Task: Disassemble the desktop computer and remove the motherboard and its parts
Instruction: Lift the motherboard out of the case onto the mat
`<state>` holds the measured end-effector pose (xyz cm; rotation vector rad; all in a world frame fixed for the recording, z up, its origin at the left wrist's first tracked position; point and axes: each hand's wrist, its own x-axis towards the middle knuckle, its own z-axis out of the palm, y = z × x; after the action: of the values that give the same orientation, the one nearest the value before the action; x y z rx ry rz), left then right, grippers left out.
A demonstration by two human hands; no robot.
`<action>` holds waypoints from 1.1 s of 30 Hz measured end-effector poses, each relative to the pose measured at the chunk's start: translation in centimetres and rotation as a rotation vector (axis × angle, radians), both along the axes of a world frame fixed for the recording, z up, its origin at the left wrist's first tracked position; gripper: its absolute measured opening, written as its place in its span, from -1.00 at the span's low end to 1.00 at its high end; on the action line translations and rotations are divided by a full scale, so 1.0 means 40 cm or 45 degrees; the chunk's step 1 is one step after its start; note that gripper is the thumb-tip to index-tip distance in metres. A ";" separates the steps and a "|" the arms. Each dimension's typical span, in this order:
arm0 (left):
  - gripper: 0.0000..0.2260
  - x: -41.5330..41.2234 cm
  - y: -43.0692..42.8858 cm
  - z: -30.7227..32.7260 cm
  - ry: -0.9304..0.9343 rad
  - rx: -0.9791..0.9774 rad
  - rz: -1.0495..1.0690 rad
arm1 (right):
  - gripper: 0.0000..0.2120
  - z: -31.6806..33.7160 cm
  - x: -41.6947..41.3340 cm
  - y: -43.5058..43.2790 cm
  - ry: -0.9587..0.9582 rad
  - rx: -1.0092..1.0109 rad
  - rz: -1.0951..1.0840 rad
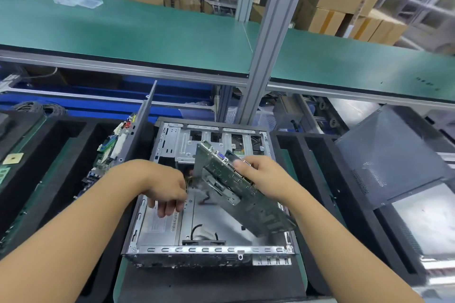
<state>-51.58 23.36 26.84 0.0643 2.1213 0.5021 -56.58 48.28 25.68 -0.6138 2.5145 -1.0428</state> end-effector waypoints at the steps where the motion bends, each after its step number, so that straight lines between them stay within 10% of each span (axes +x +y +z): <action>1: -0.77 -0.004 -0.002 -0.005 0.005 0.003 0.006 | -0.47 0.014 -0.002 0.004 -0.010 -0.020 -0.034; 14: -0.83 -0.070 0.003 -0.048 0.359 0.166 0.062 | -0.24 0.230 0.033 0.054 0.028 -0.276 -0.150; 21: -0.80 -0.109 0.060 -0.065 0.454 0.533 0.199 | -0.61 0.337 0.036 0.142 0.176 -0.501 -0.294; 25: -0.77 -0.139 0.124 -0.059 0.534 0.582 0.151 | -0.43 0.351 0.051 0.224 0.106 -0.608 -0.255; 33: -0.73 -0.187 0.350 -0.065 0.628 0.749 0.122 | -0.76 0.306 0.055 0.417 0.383 -0.070 -0.309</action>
<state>-59.04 37.37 24.23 0.4622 2.3791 1.2602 -54.39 64.95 37.90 -0.5231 2.8880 -1.1832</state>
